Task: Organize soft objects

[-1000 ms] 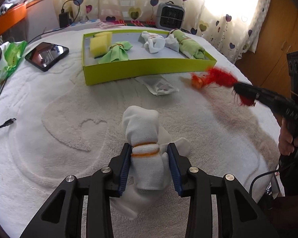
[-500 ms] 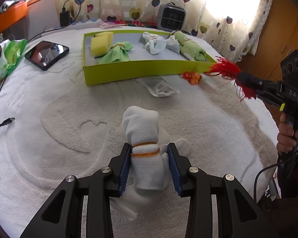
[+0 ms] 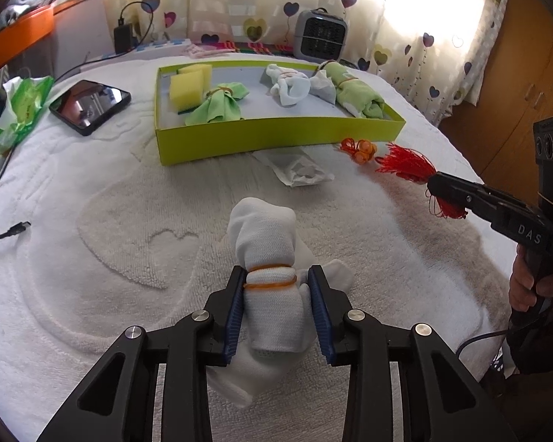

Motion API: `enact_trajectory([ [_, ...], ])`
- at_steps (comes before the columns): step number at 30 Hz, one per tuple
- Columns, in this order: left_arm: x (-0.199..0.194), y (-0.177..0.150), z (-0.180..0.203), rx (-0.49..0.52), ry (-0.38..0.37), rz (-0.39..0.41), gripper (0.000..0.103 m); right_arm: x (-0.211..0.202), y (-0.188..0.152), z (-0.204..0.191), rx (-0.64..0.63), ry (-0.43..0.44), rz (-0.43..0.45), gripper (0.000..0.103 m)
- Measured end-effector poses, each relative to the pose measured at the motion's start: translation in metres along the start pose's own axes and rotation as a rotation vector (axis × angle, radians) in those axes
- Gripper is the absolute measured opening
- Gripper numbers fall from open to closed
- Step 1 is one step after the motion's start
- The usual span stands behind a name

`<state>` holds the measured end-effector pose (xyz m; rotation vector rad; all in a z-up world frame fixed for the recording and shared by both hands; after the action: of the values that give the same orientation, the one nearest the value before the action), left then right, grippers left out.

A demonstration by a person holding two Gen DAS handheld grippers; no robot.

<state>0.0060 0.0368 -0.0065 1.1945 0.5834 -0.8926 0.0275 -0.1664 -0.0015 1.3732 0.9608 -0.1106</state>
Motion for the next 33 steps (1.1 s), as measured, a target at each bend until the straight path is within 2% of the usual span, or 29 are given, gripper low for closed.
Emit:
enact_trajectory([
  [17, -0.006, 0.005, 0.003, -0.004, 0.001, 0.036, 0.031, -0.007, -0.007, -0.013, -0.002, 0.019, 0.012, 0.017],
  [33, -0.016, 0.017, 0.003, -0.01, 0.016, 0.08, 0.031, -0.015, 0.004, -0.025, -0.028, 0.039, 0.06, 0.017],
])
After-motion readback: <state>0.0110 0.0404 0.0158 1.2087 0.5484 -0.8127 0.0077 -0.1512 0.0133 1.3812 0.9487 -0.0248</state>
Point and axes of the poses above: each gripper's, at about its wrist camera, not at the fingertips, and x roughly the way its jaws point, z to its right, y to its top, the point moved 2 cm from there along x, roughly the way its jaws point, and after that the axes turned 12 degrees about -x, right-handed, at the moved point
